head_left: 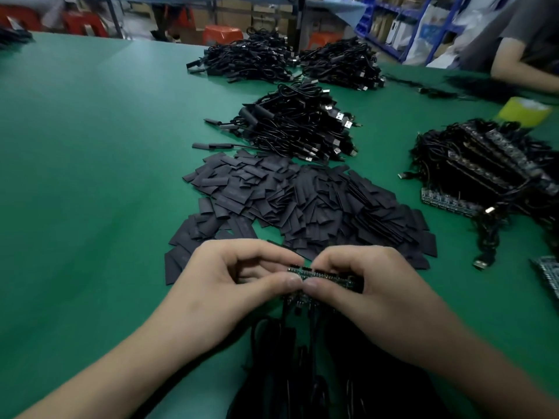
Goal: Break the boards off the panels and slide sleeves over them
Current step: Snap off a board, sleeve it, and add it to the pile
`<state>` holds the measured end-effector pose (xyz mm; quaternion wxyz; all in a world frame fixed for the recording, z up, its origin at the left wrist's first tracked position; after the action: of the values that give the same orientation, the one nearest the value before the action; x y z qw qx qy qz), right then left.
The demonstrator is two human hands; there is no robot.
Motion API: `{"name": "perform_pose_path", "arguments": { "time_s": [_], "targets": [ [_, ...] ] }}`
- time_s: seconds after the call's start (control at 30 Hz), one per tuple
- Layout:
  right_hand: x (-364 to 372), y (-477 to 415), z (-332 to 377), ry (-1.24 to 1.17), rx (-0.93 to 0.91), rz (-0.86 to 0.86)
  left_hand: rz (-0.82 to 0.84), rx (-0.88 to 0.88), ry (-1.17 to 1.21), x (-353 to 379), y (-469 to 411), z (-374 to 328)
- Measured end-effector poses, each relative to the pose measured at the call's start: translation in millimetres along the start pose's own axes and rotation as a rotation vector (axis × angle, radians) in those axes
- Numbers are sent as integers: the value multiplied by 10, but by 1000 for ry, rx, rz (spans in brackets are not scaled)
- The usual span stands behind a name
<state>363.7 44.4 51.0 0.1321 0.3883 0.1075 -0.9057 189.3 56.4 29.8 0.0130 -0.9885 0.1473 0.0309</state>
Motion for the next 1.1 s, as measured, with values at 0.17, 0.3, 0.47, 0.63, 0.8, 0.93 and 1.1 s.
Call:
{"name": "perform_pose_path", "arguments": {
  "time_s": [0.17,0.3,0.47,0.63,0.8,0.93,1.1],
  "targets": [
    [10,4,25,-100,-39,-6,14,-85,109,-8,-12,15],
    [11,-38,0,-193,-53,38,40,-113,158,-20,-44,35],
    [31,-72,-45,-338,-59,118,65,-135,234,-8,-64,64],
    [46,-83,-55,-476,-55,187,91,-165,287,22,-64,101],
    [36,-89,-81,-417,-36,190,58,-137,317,-18,-81,86],
    [-36,-51,-110,-77,-36,46,-89,-24,313,-141,-94,6],
    [86,-17,169,-5,-207,-137,-177,227,116,-128,-60,-134]
  ]
}}
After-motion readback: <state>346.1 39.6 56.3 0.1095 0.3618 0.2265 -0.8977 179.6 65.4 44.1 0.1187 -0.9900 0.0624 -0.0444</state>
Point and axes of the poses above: each hand's wrist, its own y-axis away from the middle knuckle, its own x-axis out of the palm, z = x × y, the point moved 5 cm from there along -y, towards the middle knuckle, and after that the axes turned 2 degrees about -z, right-handed, at the moved point
